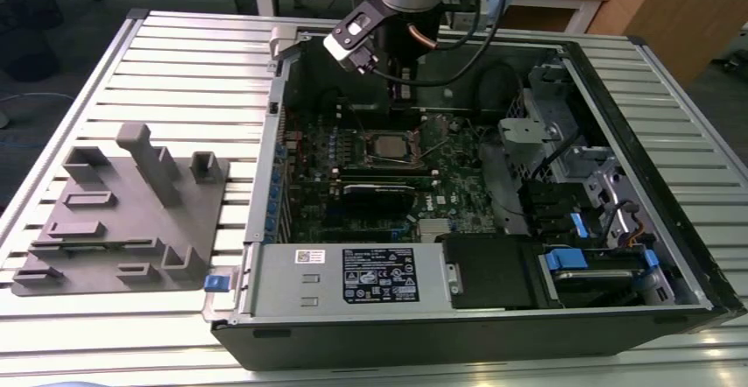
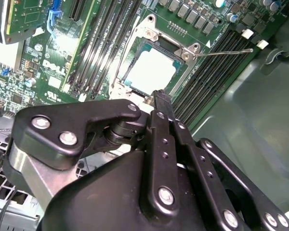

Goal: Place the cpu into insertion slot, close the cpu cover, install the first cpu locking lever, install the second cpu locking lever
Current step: 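Close the cpu cover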

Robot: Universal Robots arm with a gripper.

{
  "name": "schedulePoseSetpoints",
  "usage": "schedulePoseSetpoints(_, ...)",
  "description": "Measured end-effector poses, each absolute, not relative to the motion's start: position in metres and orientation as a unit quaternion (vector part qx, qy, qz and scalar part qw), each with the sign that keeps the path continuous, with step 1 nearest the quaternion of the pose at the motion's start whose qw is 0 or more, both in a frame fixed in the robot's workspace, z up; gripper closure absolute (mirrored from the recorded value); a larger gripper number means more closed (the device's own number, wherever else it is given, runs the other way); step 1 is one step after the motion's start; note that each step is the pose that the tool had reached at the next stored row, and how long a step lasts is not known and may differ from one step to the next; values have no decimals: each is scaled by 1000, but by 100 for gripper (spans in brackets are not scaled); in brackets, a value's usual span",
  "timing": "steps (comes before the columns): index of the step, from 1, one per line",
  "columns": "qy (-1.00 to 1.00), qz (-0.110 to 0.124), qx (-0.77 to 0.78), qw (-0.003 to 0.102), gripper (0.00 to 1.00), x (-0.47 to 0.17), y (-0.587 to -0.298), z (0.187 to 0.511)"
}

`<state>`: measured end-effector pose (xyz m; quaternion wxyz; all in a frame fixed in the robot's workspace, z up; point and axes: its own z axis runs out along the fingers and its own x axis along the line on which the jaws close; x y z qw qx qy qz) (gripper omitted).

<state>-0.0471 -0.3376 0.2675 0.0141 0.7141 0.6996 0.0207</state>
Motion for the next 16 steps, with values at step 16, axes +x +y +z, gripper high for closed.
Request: schedulePoseSetpoints(16,700,21,714,14,89,-41,-338,268)
